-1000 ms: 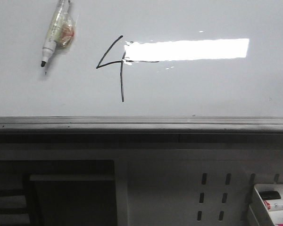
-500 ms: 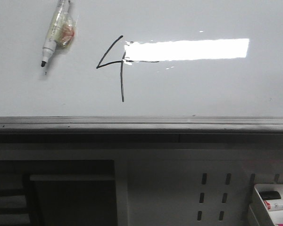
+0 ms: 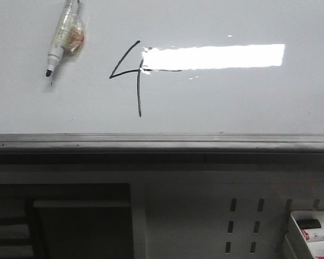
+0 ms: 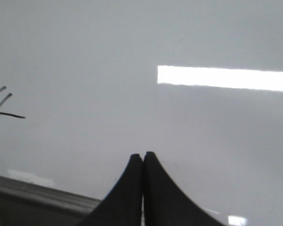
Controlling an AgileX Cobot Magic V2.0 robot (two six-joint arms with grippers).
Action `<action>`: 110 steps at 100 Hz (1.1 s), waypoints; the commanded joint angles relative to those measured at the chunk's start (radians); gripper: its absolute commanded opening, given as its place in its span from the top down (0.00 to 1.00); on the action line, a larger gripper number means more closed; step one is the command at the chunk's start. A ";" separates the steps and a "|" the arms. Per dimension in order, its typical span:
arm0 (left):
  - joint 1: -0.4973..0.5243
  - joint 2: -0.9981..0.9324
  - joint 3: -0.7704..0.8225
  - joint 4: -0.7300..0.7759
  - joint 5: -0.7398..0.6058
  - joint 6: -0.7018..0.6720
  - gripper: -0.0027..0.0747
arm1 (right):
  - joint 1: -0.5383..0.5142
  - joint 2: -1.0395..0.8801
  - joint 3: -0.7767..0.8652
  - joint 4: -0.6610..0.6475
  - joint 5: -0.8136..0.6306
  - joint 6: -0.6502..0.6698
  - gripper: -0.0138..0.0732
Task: Write number 4 on whiteboard
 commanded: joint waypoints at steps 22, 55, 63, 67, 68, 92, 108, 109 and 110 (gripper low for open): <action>0.001 -0.029 0.028 -0.004 -0.078 -0.012 0.99 | -0.122 -0.051 0.082 -0.637 -0.009 0.582 0.92; 0.001 -0.029 0.028 -0.004 -0.078 -0.012 0.99 | -0.122 -0.111 0.101 -0.641 0.016 0.477 0.92; 0.001 -0.029 0.028 -0.004 -0.078 -0.012 0.99 | -0.122 -0.111 0.101 -0.634 0.016 0.477 0.92; 0.001 -0.029 0.028 -0.004 -0.078 -0.012 0.99 | -0.122 -0.111 0.101 -0.630 0.016 0.477 0.92; 0.001 -0.029 0.028 -0.004 -0.078 -0.012 0.99 | -0.122 -0.111 0.101 -0.630 0.016 0.477 0.92; 0.001 -0.029 0.028 -0.004 -0.078 -0.012 0.99 | -0.122 -0.111 0.101 -0.630 0.016 0.477 0.92; 0.001 -0.029 0.028 -0.004 -0.078 -0.012 0.99 | -0.122 -0.111 0.101 -0.630 0.016 0.477 0.92; 0.001 -0.029 0.028 -0.004 -0.078 -0.012 0.99 | -0.122 -0.111 0.101 -0.630 0.016 0.477 0.92; 0.001 -0.029 0.028 -0.004 -0.078 -0.012 0.99 | -0.122 -0.111 0.101 -0.630 0.016 0.477 0.92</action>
